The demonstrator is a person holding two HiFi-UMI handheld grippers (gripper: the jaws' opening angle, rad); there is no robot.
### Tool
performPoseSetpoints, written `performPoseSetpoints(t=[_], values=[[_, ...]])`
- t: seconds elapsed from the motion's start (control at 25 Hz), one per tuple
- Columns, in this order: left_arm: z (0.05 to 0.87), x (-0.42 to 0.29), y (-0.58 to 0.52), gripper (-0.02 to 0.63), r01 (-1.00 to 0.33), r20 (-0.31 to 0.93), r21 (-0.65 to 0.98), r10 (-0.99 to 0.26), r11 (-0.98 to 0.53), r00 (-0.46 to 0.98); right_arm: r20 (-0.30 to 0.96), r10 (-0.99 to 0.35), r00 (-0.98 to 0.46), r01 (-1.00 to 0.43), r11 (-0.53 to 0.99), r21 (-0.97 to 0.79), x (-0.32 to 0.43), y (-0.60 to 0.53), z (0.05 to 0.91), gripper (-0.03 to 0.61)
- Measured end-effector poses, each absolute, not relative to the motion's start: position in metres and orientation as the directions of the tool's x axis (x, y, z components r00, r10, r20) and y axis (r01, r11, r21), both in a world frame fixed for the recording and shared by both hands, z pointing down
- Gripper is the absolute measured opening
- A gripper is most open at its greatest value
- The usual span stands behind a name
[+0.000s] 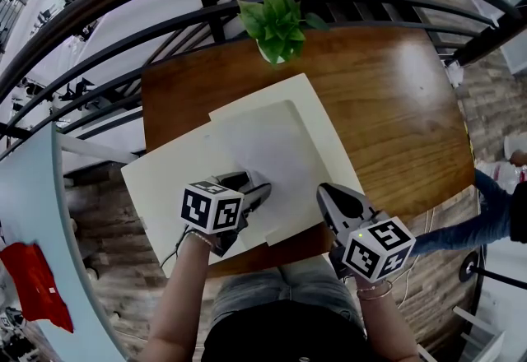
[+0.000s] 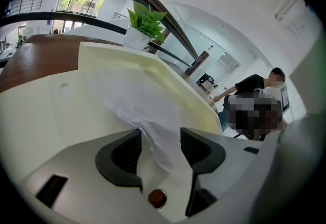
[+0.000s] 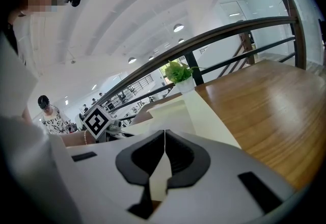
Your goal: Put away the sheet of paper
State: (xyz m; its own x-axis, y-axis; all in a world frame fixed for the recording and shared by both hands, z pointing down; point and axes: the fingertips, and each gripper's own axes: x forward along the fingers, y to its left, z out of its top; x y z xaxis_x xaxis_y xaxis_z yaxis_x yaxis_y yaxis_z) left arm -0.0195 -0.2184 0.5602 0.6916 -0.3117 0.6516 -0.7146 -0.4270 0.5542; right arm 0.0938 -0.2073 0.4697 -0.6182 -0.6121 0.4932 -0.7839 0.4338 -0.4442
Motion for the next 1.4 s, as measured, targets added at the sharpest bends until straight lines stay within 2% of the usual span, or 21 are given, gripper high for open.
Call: performPoseSetpoints(t=[0.56, 0.88, 1.2, 1.4], values=[[0.556, -0.039, -0.217, 0.247, -0.774, 0.695, 0.487, -0.356, -0.406, 0.624, 0.479, -0.627, -0.614, -0.786, 0.434, -0.440, 0.094, -0.200, 0.464, 0.028], [0.534, -0.045, -0.214, 0.238, -0.802, 0.679, 0.414, -0.441, -0.431, 0.587, 0.438, -0.640, -0.631, -0.772, 0.464, -0.435, 0.086, -0.194, 0.449, 0.028], [0.494, -0.050, -0.209, 0.087, -0.813, 0.585, 0.377, -0.566, -0.443, 0.580, 0.379, -0.666, -0.642, -0.759, 0.485, -0.434, 0.078, -0.186, 0.430, 0.028], [0.471, -0.036, -0.191, 0.058, -0.759, 0.518, 0.383, -0.558, -0.526, 0.648, 0.344, -0.682, -0.645, -0.755, 0.498, -0.427, 0.070, -0.180, 0.417, 0.028]])
